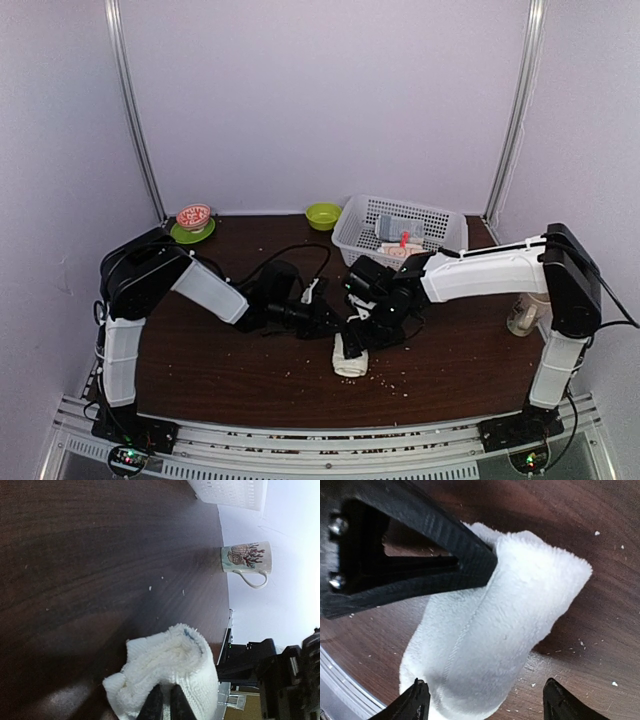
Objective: Roll the towels
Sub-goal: Roll the towel at the center of the board.
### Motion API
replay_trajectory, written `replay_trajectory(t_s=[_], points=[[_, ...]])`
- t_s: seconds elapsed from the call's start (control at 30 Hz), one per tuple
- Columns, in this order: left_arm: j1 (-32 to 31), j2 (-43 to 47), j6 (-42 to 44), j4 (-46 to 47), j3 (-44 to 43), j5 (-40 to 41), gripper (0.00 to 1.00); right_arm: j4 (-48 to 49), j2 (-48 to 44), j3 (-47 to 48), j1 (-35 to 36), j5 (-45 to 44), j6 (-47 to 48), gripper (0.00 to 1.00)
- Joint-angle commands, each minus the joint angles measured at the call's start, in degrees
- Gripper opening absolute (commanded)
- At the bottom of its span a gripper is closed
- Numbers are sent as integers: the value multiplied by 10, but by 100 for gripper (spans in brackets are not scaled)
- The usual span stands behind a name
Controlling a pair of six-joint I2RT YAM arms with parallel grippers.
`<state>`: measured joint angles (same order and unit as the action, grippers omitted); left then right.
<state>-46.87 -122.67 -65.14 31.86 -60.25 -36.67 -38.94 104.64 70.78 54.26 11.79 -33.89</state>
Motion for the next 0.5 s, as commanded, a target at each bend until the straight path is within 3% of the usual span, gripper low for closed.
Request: replay_trajectory(t_s=[0.0,0.23,0.47], points=[[4,-18,12,-74,20,29,8,50,-51,-20,-29,30,-65,79],[4,-16,14,-74,22,30,8,145,-35,-59,-41,63,-159,79],[4,-11,21,-81,22,33,8,153,2,-55,-35,74,-170,78]])
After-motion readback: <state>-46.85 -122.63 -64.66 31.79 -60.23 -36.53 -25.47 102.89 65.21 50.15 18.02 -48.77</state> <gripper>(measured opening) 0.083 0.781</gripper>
